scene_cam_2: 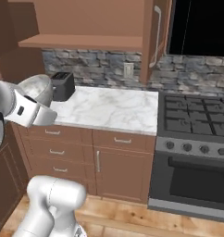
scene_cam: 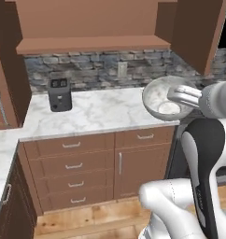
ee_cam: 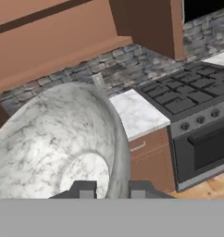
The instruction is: Take the smaller bowl and place it next to the appetizer plate on the dining counter , and place the larger bowl next to the plate with cooked food.
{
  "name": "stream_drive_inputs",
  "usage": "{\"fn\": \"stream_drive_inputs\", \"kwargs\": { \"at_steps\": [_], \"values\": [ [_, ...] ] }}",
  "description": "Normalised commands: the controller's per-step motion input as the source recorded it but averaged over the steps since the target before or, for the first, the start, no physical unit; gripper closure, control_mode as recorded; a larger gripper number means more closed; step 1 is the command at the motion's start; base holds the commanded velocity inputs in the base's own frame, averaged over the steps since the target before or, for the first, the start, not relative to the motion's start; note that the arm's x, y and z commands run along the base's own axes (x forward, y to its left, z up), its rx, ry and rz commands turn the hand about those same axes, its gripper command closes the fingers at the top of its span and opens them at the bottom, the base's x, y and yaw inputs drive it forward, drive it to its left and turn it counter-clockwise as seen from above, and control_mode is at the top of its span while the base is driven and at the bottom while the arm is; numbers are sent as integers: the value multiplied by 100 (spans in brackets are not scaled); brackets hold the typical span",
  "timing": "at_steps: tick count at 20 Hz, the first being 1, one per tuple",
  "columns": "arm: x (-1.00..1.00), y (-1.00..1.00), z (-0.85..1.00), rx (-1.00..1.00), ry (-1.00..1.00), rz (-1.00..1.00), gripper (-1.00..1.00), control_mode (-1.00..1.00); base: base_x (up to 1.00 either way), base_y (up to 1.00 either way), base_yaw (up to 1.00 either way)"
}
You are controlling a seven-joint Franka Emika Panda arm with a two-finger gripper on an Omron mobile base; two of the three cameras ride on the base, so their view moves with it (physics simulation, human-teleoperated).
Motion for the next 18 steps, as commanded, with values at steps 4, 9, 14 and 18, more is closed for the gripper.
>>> {"fn": "stream_drive_inputs", "kwargs": {
  "at_steps": [4, 9, 14, 18],
  "values": [
    [0, 0, 0, 0, 0, 0, 100, 100, -100, 0, 21],
    [0, 0, 0, 0, 0, 0, 100, 100, -100, 0, 19],
    [0, 0, 0, 0, 0, 0, 100, 100, -100, 0, 16],
    [0, 0, 0, 0, 0, 0, 100, 100, -100, 0, 15]
  ]
}}
